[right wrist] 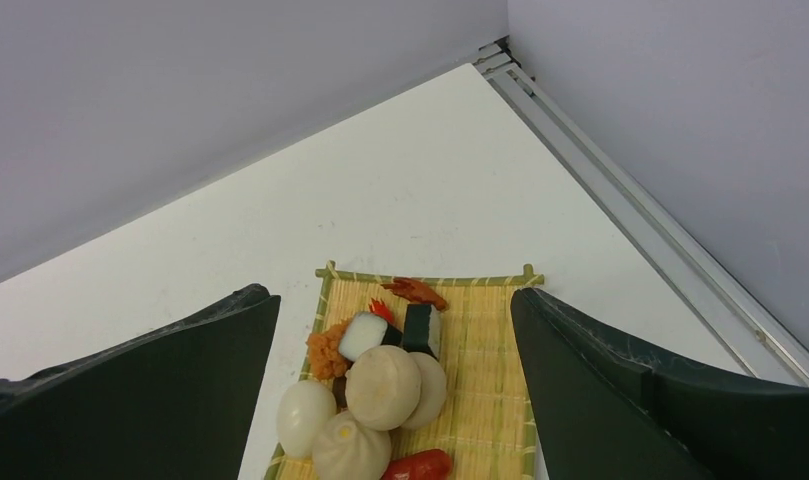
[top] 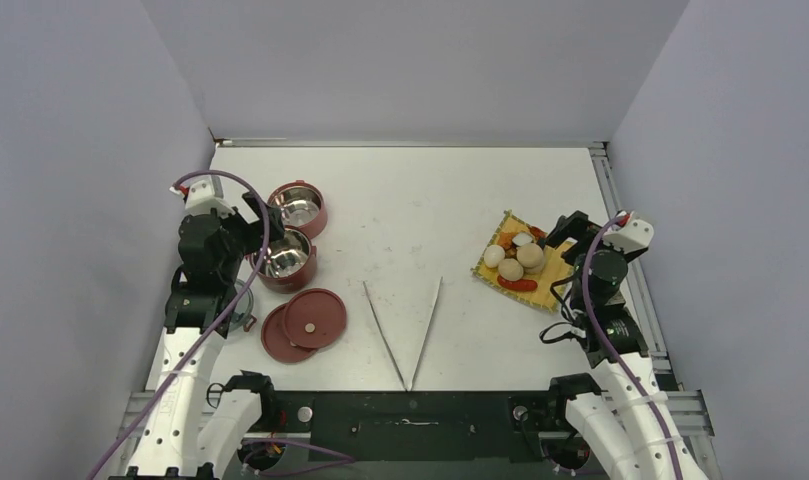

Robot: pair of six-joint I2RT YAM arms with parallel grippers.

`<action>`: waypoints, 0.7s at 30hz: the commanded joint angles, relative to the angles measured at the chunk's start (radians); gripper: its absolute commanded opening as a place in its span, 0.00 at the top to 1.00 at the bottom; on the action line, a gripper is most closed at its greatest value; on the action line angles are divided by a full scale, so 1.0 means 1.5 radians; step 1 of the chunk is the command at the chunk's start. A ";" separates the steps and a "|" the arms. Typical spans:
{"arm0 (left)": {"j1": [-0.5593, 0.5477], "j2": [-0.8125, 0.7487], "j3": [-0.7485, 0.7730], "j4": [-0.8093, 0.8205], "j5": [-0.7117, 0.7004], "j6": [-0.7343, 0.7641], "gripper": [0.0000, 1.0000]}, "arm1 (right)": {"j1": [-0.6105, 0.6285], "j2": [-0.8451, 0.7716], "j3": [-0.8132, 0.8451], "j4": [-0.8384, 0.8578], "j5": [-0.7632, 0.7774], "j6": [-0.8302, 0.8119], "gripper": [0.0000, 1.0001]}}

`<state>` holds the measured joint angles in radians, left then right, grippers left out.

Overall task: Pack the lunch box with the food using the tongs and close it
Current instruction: Move the clamp to the center of the board.

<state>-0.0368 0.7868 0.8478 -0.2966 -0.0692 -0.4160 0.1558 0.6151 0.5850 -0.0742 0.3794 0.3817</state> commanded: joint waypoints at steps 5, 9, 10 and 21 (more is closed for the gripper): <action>-0.028 -0.010 0.010 -0.039 -0.049 0.070 0.04 | 0.000 0.036 0.033 0.003 -0.166 -0.011 0.10; -0.028 -0.005 -0.008 -0.030 -0.020 0.078 0.04 | 0.040 0.130 0.074 -0.046 -0.299 0.014 0.03; -0.027 0.006 -0.006 -0.040 -0.013 0.079 0.04 | 0.066 0.162 0.082 -0.064 -0.303 0.026 0.02; -0.012 0.053 0.001 -0.075 0.012 0.093 0.04 | 0.350 0.309 0.079 -0.161 -0.178 0.230 0.11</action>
<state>-0.0597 0.8845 0.8398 -0.4286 -0.0769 -0.3027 0.6243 1.0298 0.6956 -0.3092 0.0788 0.5743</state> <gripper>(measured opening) 0.960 0.917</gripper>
